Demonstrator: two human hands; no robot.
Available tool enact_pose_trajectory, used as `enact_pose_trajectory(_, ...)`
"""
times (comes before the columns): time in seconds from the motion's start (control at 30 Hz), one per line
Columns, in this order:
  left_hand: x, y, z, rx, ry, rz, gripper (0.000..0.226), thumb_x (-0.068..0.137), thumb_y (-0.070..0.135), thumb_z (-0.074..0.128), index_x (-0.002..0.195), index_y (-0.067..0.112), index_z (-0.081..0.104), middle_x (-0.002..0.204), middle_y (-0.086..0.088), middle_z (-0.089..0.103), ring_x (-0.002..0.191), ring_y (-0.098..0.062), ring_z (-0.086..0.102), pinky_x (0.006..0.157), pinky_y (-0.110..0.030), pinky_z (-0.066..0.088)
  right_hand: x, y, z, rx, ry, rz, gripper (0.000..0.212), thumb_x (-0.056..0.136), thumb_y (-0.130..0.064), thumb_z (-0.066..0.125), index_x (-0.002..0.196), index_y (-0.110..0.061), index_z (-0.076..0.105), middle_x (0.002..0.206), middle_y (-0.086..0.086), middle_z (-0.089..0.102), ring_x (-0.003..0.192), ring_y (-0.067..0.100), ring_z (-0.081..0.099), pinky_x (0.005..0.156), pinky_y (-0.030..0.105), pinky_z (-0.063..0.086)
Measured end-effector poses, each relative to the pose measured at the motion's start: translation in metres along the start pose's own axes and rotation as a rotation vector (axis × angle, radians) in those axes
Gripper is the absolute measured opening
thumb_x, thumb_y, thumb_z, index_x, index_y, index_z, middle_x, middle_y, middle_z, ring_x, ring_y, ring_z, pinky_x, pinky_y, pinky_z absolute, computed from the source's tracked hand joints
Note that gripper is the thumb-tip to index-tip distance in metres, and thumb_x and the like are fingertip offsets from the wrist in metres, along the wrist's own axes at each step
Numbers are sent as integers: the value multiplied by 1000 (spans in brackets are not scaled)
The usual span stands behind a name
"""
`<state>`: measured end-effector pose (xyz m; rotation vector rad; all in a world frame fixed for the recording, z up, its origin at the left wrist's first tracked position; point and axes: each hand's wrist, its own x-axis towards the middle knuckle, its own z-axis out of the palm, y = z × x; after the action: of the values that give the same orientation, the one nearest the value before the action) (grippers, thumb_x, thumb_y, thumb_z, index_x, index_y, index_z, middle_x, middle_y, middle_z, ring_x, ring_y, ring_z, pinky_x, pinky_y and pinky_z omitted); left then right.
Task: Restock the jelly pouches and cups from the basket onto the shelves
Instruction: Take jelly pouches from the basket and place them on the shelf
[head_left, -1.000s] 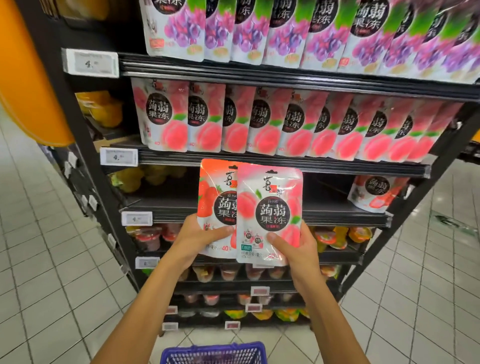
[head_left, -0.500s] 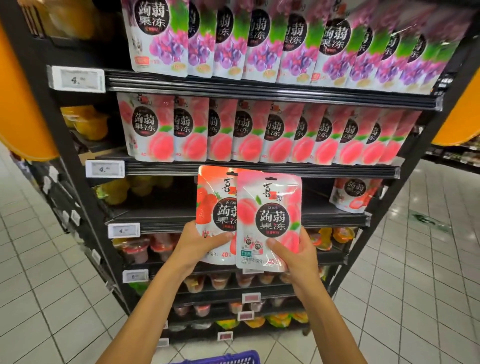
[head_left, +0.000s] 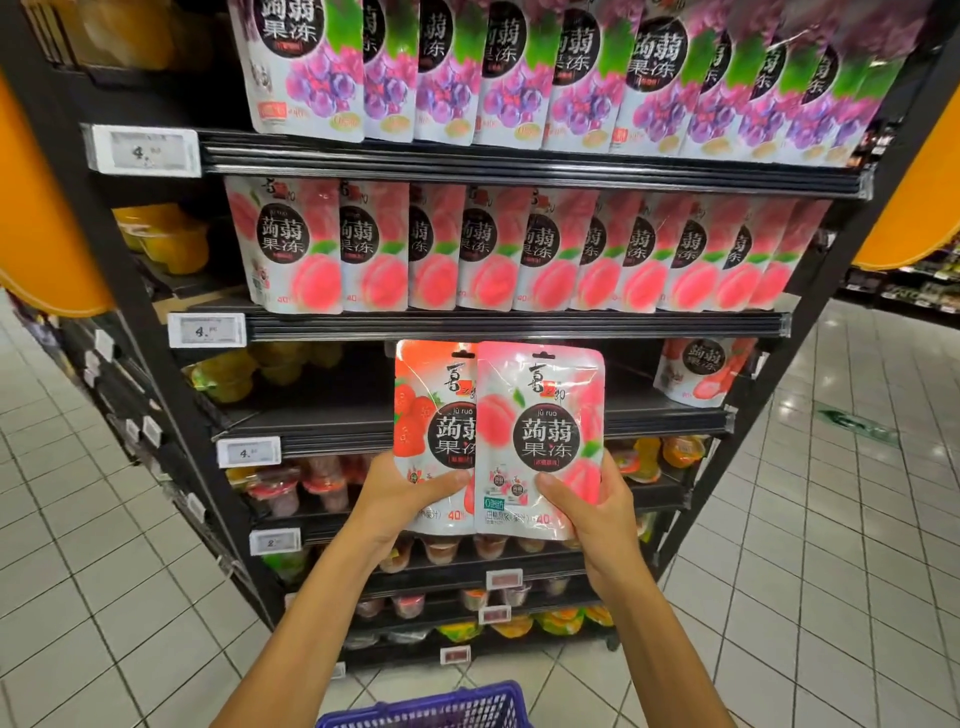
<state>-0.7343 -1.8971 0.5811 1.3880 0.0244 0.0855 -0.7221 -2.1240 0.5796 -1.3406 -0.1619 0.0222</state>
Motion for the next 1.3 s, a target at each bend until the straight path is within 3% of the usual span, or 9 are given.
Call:
enact_pose_trajectory(0.2, -2, -7, -4, 5, 62, -22, 40, 58, 23, 87, 96, 16, 75, 96, -9, 77, 89, -26, 74, 65, -26, 59, -5, 3, 3, 22, 13, 12, 56, 64, -42, 87, 114, -39, 63, 117, -1, 71, 108, 23, 69, 81, 43, 60)
enact_pose_trajectory(0.37, -8, -16, -6, 99, 95, -87, 46, 61, 29, 89, 100, 12, 72, 89, -12, 77, 81, -33, 74, 61, -44, 57, -7, 5, -3, 30, 51, 33, 53, 68, -49, 83, 117, -42, 63, 119, 0, 70, 110, 23, 68, 87, 47, 57)
enact_pose_trajectory(0.5, -12, -21, -7, 56, 100, -103, 46, 68, 18, 85, 108, 2, 68, 95, -22, 74, 76, -37, 72, 46, -32, 53, -7, 11, -8, 55, 109, 80, 47, 67, -45, 81, 111, -40, 65, 114, 4, 72, 104, 27, 70, 82, 49, 59)
enact_pose_trajectory(0.57, -12, -23, -10, 49, 122, -118, 39, 74, 11, 80, 109, 1, 67, 99, -25, 73, 80, -39, 70, 52, -37, 56, -7, 12, -9, 63, 116, 86, 42, 69, -41, 80, 108, -38, 67, 112, 5, 73, 102, 28, 71, 80, 49, 60)
enact_pose_trajectory(0.67, -11, -26, -19, 74, 132, -140, 40, 73, 13, 84, 109, 4, 68, 99, -23, 73, 87, -43, 70, 72, -62, 56, -5, 16, -11, 89, 114, 90, 45, 67, -36, 83, 109, -32, 67, 112, 7, 73, 101, 29, 71, 76, 45, 61)
enact_pose_trajectory(0.73, -10, -25, -24, 91, 131, -147, 50, 65, 22, 89, 108, 7, 68, 98, -20, 74, 87, -44, 69, 72, -66, 54, -2, 18, -10, 89, 93, 87, 48, 65, -32, 85, 109, -31, 67, 112, 8, 73, 101, 30, 71, 76, 44, 61)
enact_pose_trajectory(1.0, 5, -16, -47, 32, 144, -68, 56, 55, 25, 84, 108, 12, 69, 99, -7, 77, 92, -25, 74, 71, -32, 61, 13, 15, 10, 38, 77, 61, 52, 62, -31, 86, 110, -29, 65, 109, 5, 74, 99, 26, 72, 79, 48, 60)
enact_pose_trajectory(1.17, 14, -10, -72, 11, 152, -47, 59, 54, 25, 87, 109, 13, 69, 101, -7, 77, 94, -24, 73, 71, -31, 61, 39, -8, 54, -11, 1, -13, 49, 64, -30, 85, 109, -21, 67, 107, 8, 74, 97, 25, 72, 77, 41, 61)
enact_pose_trajectory(1.3, 22, -3, -98, 33, 154, -50, 63, 52, 30, 89, 110, 13, 70, 102, -7, 76, 95, -25, 73, 78, -37, 60, 66, -28, 105, -49, -76, -44, 45, 70, -25, 87, 108, -18, 66, 102, 9, 75, 93, 29, 73, 76, 51, 59)
